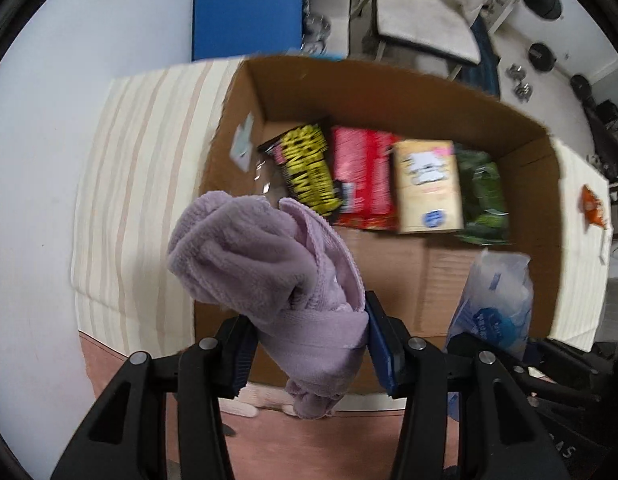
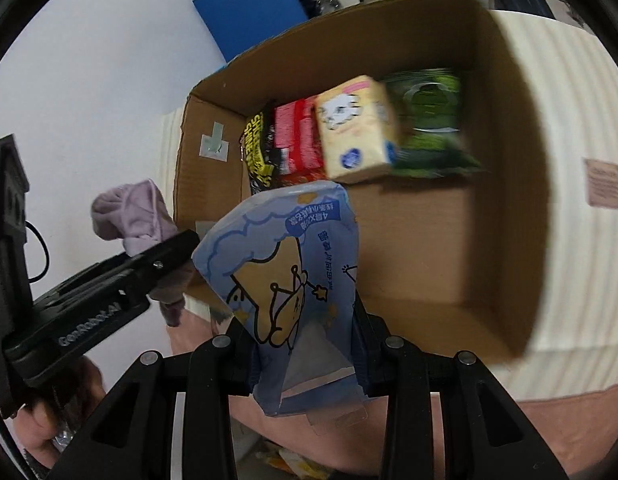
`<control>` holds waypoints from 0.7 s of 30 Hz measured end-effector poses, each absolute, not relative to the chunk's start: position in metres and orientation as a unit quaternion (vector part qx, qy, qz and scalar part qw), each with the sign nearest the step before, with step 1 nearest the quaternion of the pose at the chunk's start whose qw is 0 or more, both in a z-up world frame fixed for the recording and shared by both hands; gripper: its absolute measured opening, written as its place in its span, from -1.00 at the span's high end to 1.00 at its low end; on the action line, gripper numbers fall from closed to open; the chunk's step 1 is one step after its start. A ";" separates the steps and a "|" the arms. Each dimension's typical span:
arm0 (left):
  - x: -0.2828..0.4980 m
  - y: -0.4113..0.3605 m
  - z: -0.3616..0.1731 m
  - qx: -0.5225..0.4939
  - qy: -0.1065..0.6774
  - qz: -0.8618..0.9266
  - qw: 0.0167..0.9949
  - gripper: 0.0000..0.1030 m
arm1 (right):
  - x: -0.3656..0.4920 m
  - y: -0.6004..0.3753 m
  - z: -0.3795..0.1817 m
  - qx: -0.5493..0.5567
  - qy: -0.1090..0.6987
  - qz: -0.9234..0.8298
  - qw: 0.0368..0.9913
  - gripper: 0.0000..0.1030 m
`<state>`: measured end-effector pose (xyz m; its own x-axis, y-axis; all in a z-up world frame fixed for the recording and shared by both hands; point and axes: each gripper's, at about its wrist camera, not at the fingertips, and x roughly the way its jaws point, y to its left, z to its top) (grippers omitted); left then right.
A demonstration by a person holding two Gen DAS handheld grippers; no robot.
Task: Organize soft objects
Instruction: 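Carry the lilac sock with the left tool over the box while the right tool carries the blue packet there, then open both tools to drop the sock and blue packet into the box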
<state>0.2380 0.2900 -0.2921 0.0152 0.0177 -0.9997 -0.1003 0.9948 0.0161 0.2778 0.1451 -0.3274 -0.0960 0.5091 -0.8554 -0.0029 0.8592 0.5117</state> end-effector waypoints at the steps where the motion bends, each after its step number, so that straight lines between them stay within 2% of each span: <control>1: 0.240 0.295 -0.298 -0.029 0.705 0.043 0.707 0.10 | 0.283 0.157 -0.334 0.175 0.718 0.196 0.645 0.26; 6: 0.249 0.305 -0.322 -0.021 0.718 0.048 0.694 0.09 | 0.296 0.188 -0.355 0.161 0.727 0.191 0.639 0.26; 15: 0.253 0.311 -0.332 -0.016 0.727 0.038 0.685 0.05 | 0.299 0.200 -0.375 0.155 0.735 0.186 0.633 0.24; 17: 0.254 0.317 -0.333 -0.019 0.728 0.044 0.684 -0.01 | 0.300 0.201 -0.379 0.153 0.737 0.186 0.631 0.11; 18: 0.254 0.319 -0.332 -0.016 0.728 0.045 0.684 -0.19 | 0.299 0.197 -0.378 0.154 0.738 0.186 0.630 -0.05; 19: 0.254 0.322 -0.331 -0.014 0.725 0.049 0.687 -0.28 | 0.299 0.196 -0.381 0.157 0.739 0.184 0.629 -0.14; 21: 0.252 0.330 -0.328 -0.043 0.723 0.042 0.689 -0.38 | 0.300 0.190 -0.388 0.173 0.742 0.182 0.622 -0.55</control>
<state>0.2524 0.3296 -0.3277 -0.0480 -0.0044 -0.9988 -0.1211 0.9926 0.0015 0.3001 0.1901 -0.3875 -0.1678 0.4826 -0.8596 0.0301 0.8741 0.4848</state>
